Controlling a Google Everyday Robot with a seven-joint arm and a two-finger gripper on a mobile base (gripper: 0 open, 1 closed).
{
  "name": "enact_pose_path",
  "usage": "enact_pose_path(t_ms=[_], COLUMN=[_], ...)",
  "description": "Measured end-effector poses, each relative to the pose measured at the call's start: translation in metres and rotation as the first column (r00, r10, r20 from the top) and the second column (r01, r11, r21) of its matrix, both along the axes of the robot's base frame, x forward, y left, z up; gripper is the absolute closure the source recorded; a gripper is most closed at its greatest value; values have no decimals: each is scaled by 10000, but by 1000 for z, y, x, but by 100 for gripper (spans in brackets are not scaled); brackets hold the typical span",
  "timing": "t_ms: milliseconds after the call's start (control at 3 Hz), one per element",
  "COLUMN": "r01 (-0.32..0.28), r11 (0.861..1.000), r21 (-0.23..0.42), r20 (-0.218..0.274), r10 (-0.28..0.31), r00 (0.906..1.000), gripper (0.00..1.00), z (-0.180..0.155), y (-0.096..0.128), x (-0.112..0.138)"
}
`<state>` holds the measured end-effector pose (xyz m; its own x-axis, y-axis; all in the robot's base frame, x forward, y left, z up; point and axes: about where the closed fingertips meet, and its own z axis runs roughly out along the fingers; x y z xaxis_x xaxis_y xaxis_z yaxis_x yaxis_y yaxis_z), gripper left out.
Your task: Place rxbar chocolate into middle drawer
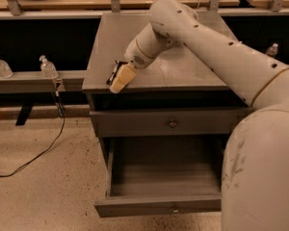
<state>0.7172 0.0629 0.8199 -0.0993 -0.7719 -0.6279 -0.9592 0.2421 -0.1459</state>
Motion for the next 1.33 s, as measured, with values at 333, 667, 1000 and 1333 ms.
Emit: enact_pose_path(t_ms=[333,667,1000,1333], r01=[323,230,-567,-941], r11=[9994,9983,9875,9765], r21=[101,543,1473,1941], r20=[-167,48,697,1164], r10=[-321,-233,468,723], r00=[9993,9997,9965,9906], gripper=[38,60,92,100], z=[-7,9,45,58], y=[-7,-7,2,-4], x=[-1,-4,-14,-22])
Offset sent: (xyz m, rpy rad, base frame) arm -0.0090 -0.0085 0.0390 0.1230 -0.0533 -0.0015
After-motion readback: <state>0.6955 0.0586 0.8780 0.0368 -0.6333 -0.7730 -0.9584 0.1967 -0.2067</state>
